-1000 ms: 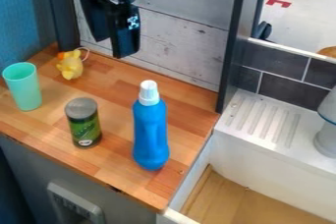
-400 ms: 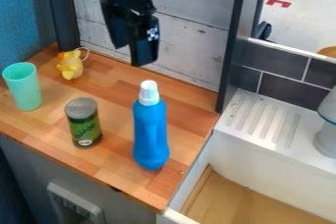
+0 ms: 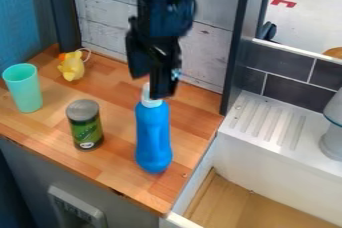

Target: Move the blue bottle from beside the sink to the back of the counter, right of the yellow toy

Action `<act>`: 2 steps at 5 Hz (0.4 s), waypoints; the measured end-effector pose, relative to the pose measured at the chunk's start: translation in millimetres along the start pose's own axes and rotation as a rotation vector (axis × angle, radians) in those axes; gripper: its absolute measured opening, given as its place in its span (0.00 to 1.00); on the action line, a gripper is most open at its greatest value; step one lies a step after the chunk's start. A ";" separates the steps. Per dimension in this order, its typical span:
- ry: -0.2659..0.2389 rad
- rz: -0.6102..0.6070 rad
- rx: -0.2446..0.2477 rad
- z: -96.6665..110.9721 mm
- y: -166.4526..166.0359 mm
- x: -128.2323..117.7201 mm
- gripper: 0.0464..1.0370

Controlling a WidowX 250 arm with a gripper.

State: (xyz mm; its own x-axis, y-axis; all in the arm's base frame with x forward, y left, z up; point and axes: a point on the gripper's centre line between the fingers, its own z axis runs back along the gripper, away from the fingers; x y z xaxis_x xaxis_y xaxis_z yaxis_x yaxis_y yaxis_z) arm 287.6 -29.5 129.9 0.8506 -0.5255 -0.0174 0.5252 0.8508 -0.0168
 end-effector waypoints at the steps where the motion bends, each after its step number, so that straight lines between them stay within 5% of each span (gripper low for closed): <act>1: 0.022 0.009 0.024 -1.2 5.5 3.0 0.97; 2: 0.069 0.029 0.021 -8.3 6.9 -0.2 0.91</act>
State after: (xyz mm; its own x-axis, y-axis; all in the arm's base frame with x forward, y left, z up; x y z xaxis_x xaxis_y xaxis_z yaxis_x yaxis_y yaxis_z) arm 290.9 -23.6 121.5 0.8621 -0.4993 -0.0862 0.5016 0.8651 0.0054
